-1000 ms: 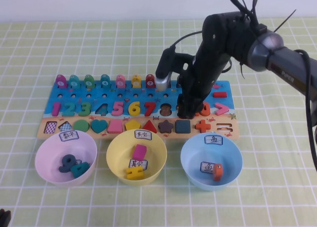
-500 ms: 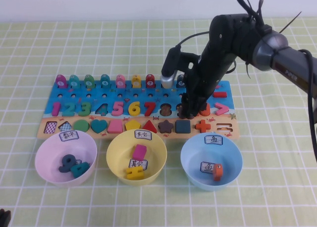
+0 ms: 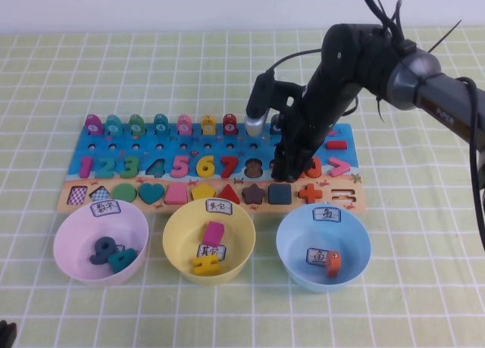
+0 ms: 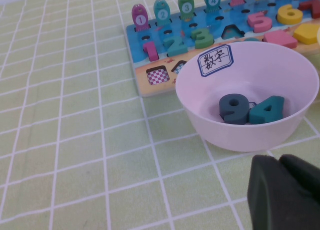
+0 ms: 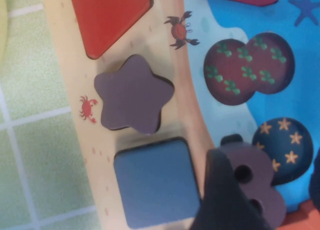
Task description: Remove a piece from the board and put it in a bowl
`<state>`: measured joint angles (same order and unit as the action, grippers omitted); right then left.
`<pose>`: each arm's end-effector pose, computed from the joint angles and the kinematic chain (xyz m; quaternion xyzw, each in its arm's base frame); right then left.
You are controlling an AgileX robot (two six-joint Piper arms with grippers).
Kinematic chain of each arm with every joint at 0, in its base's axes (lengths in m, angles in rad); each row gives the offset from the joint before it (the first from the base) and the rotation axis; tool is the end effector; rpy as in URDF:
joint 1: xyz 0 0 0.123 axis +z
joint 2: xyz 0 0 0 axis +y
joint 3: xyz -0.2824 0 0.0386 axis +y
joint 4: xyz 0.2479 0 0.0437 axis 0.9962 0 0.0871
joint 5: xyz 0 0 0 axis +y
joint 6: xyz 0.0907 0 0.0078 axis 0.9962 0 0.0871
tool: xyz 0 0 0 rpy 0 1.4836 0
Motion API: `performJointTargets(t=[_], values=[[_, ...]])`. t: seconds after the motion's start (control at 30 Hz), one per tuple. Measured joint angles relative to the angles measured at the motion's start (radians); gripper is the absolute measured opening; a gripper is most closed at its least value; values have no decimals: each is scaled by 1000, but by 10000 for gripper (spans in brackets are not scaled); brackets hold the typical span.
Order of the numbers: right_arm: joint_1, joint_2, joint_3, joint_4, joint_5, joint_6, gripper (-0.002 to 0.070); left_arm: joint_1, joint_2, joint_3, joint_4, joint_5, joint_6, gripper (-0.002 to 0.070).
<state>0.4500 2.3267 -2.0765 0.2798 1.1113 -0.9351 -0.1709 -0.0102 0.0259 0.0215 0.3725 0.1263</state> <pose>0.4402 0.2377 0.1990 -0.5925 0.7810 0.0937 0.1739 0.0520 -0.0083 0.1714 0.1249 0.7954 -0.0041 0.5931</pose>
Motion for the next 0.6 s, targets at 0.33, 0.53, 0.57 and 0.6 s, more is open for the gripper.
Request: performJointTargets(t=[0.33,0.53,0.57,0.6], values=[[0,14,0,7,2,-2,315,0,0,0,0,0,0,-5],[-9,16,0,25,0,-2,279,0,0,0,0,0,0,-4],[-11,16,0,30,0,-2,276,0,0,0,0,0,0,-4],[-13,17,0,34,0,-2,274,0,0,0,0,0,0,-4]])
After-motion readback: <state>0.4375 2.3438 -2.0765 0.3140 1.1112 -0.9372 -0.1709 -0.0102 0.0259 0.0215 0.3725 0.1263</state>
